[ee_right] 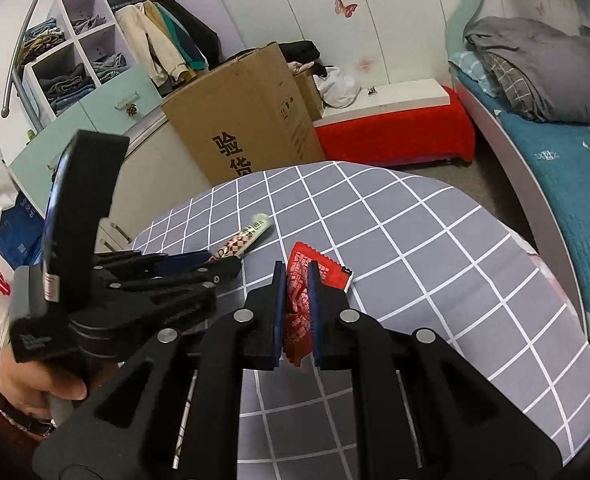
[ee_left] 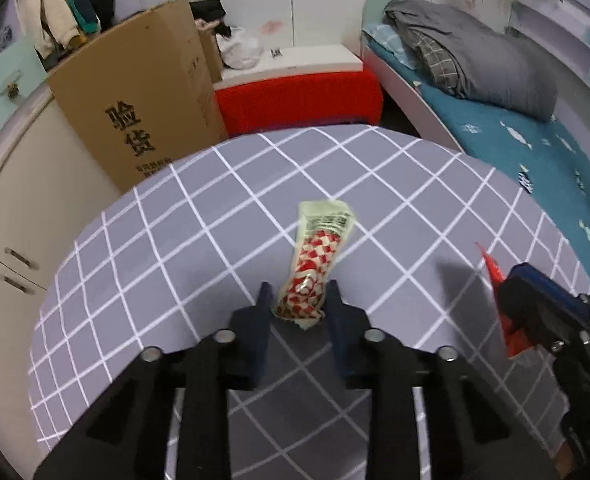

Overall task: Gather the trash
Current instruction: 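Grasp the red packet with the right tool while the left grasps the red-white striped wrapper, then carry both held items down over the light-blue wastebasket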

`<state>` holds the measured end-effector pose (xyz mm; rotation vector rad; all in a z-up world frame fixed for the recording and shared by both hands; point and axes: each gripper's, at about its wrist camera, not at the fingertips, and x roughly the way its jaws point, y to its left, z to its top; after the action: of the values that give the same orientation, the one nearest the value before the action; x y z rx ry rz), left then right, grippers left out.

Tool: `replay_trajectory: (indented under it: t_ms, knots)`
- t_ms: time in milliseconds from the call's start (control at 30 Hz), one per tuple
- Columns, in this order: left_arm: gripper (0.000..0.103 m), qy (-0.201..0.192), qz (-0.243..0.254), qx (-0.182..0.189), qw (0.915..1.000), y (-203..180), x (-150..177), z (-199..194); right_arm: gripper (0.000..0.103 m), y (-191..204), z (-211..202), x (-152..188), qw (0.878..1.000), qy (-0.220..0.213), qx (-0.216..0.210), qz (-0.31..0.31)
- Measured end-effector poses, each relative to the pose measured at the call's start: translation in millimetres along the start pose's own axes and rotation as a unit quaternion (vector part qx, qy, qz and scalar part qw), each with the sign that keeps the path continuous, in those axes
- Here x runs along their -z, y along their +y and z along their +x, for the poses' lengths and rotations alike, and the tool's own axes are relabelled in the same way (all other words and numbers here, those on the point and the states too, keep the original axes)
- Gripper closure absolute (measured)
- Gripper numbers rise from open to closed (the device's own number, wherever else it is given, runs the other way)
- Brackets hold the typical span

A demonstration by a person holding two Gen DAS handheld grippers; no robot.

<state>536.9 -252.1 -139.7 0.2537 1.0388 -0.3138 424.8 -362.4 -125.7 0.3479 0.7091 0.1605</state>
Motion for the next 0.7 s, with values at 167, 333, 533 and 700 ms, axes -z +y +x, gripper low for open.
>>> replay_trajectory:
  t_ms: [167, 333, 533, 700]
  knots:
    - [0.084, -0.013, -0.009, 0.000, 0.9999, -1, 9, -18, 0.092, 5, -4, 2, 1.000, -0.003, -0.004, 0.000]
    - [0.085, -0.061, -0.027, 0.004, 0.9978, 10, 33, -72, 0.092, 26, -20, 3, 1.000, -0.010, -0.015, -0.011]
    - [0.085, -0.113, -0.066, 0.015, 0.9913, 54, 82, -147, 0.092, 89, -60, 2, 0.997, -0.032, -0.050, -0.050]
    - [0.085, -0.160, -0.125, 0.007, 0.9792, 114, 145, -216, 0.092, 168, -84, 18, 0.990, -0.030, -0.102, -0.092]
